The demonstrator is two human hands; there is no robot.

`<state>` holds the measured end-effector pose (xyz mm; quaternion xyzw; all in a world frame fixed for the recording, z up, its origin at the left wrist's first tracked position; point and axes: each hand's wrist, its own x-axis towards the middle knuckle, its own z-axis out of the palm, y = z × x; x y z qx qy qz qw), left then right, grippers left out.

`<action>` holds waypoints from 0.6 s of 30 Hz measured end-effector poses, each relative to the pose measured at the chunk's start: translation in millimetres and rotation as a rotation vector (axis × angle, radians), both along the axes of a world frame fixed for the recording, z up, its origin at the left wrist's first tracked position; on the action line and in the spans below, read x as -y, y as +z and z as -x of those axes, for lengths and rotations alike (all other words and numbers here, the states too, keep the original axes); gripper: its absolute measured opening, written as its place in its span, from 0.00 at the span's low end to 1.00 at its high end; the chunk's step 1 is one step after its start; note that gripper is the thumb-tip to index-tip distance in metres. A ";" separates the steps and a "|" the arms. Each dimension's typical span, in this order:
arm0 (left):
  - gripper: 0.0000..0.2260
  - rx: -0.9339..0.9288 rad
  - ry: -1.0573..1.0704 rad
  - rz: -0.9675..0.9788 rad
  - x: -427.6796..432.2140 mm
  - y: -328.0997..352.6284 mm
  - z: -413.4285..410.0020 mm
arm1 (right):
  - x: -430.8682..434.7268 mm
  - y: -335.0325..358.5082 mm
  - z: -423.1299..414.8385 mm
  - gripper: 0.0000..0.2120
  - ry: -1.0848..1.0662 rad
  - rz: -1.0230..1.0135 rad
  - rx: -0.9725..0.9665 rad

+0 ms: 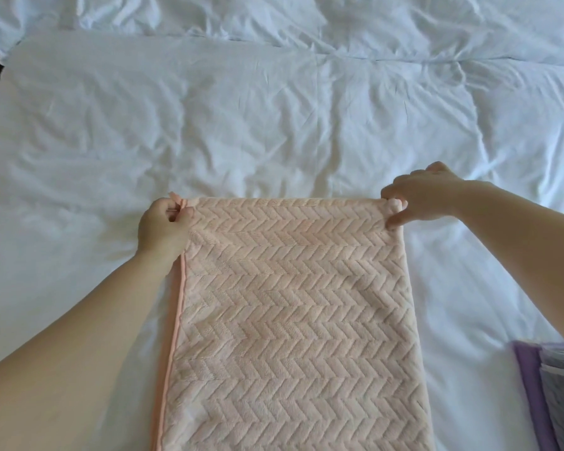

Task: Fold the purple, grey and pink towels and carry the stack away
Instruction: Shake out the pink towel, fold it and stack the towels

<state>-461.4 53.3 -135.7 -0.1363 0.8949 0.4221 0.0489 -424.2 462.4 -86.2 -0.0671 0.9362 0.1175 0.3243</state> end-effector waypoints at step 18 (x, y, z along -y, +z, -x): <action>0.04 0.250 0.071 -0.405 2.6 11.2 27.3 | -8.5 14.4 -4.9 0.24 -0.635 0.681 0.078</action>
